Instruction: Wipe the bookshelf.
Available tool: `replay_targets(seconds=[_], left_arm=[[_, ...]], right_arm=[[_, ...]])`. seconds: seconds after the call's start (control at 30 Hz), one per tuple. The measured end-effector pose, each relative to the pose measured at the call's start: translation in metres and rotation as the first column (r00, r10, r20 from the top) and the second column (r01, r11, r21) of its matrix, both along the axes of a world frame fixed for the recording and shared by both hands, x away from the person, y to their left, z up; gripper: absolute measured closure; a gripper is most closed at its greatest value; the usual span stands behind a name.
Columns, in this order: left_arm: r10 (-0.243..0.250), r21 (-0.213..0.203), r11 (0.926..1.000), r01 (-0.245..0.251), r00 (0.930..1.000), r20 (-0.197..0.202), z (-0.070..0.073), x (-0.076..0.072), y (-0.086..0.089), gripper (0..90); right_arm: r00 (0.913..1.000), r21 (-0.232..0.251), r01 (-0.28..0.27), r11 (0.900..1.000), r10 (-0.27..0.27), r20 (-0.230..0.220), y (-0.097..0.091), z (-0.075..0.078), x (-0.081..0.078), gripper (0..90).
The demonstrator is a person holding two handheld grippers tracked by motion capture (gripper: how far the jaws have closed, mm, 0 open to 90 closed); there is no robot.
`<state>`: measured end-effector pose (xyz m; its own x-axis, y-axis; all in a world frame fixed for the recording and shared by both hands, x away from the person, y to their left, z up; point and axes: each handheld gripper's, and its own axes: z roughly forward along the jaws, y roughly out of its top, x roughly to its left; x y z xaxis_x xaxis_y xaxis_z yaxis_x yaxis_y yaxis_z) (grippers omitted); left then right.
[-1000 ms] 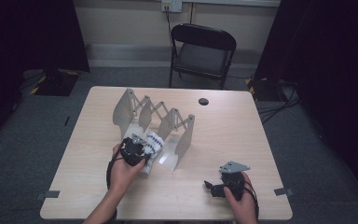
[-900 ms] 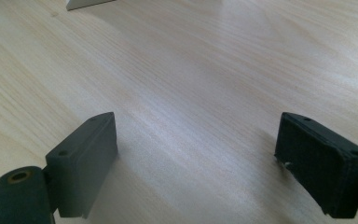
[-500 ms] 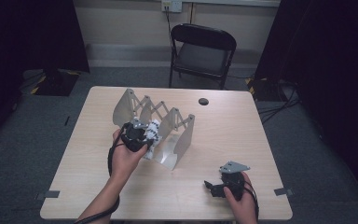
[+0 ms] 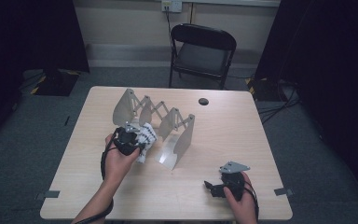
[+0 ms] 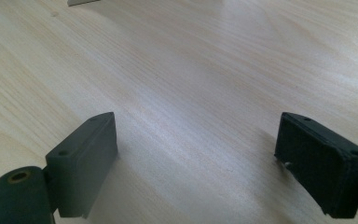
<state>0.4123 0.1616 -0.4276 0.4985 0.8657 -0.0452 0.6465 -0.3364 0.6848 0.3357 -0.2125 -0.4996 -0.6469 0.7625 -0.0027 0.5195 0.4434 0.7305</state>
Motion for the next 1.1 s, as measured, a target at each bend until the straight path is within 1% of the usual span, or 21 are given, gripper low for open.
replay_targets(seconds=[0.07,0.1,0.17,0.27,0.3,0.37,0.43,0.47,0.5,0.57,0.6,0.63,0.7,0.8,0.87,0.93,0.97,1.03,1.1], left_arm=[[0.001,-0.006,1.0000,-0.001,0.9999,0.012,0.003,0.000,-0.001,71.5],[-0.007,-0.009,0.9999,0.007,0.9998,0.020,0.005,0.000,-0.002,71.6],[-0.008,-0.011,0.9999,0.008,0.9994,0.032,0.010,0.001,-0.005,71.5],[-0.006,-0.023,0.9997,0.007,0.9985,0.054,0.019,0.004,-0.010,71.5],[-0.017,-0.019,0.9997,0.018,0.9984,0.055,0.022,0.006,-0.012,71.5],[-0.025,-0.032,0.9991,0.027,0.9969,0.074,0.027,0.008,-0.017,71.5],[-0.052,-0.045,0.9974,0.055,0.9957,0.077,0.033,0.010,-0.023,71.4],[-0.059,-0.043,0.9971,0.063,0.9946,0.085,0.036,0.010,-0.026,71.4],[-0.080,-0.027,0.9962,0.083,0.9923,0.095,0.040,0.009,-0.029,71.4],[-0.087,-0.032,0.9954,0.091,0.9915,0.096,0.042,0.008,-0.036,71.4],[-0.099,-0.018,0.9947,0.101,0.9902,0.099,0.043,0.008,-0.037,71.4],[-0.097,-0.026,0.9946,0.100,0.9906,0.096,0.042,0.008,-0.038,71.5],[-0.107,-0.028,0.9936,0.110,0.9905,0.086,0.039,0.008,-0.038,71.4],[-0.104,-0.036,0.9936,0.107,0.9914,0.080,0.033,0.008,-0.039,71.4],[-0.113,-0.027,0.9929,0.116,0.9903,0.080,0.030,0.008,-0.039,71.4],[-0.120,-0.028,0.9921,0.123,0.9901,0.072,0.025,0.009,-0.040,71.4],[-0.126,-0.018,0.9917,0.128,0.9898,0.067,0.023,0.010,-0.041,71.4],[-0.129,-0.014,0.9914,0.130,0.9896,0.063,0.017,0.011,-0.041,71.3],[-0.128,-0.021,0.9914,0.129,0.9904,0.053,0.010,0.012,-0.041,71.3]], right_arm=[[1.0000,0.000,0.000,1.0000,0.000,0.000,0.000,0.000,0.000,12.2],[1.0000,0.000,0.000,1.0000,0.000,0.000,0.000,0.000,0.000,12.2],[1.0000,0.000,0.000,1.0000,0.000,0.000,0.000,0.000,0.000,12.2],[1.0000,-0.001,0.000,1.0000,0.000,0.001,0.000,0.000,0.000,12.2],[1.0000,0.000,0.000,1.0000,0.000,0.000,0.000,0.000,0.000,12.2],[1.0000,-0.001,0.000,1.0000,0.000,0.001,0.000,0.000,0.000,12.2],[1.0000,-0.001,0.000,1.0000,0.000,0.001,0.000,0.000,0.000,12.2],[1.0000,0.000,0.001,1.0000,-0.001,-0.001,0.000,0.000,0.000,12.2],[1.0000,0.000,0.001,1.0000,-0.001,0.000,0.000,0.000,0.000,12.2],[1.0000,0.000,0.001,1.0000,-0.001,0.000,0.000,0.000,0.000,12.1],[1.0000,0.000,0.001,1.0000,-0.001,-0.001,0.000,0.000,0.000,12.1],[1.0000,0.000,0.000,1.0000,0.000,0.001,0.000,0.000,0.000,12.2],[1.0000,-0.001,-0.001,1.0000,0.001,0.001,0.000,0.000,0.000,12.2],[1.0000,-0.001,-0.001,1.0000,0.001,0.001,0.000,0.000,0.000,12.2],[1.0000,-0.001,-0.001,1.0000,0.001,0.000,0.000,0.000,0.000,12.2],[1.0000,-0.001,-0.001,1.0000,0.001,0.001,0.000,0.000,0.000,12.2],[1.0000,-0.001,-0.001,1.0000,0.001,0.000,0.000,0.000,0.000,12.2],[1.0000,-0.001,-0.001,1.0000,0.001,0.000,0.000,0.000,0.000,12.2],[1.0000,-0.001,-0.002,1.0000,0.002,0.000,0.000,0.000,0.000,12.2]])
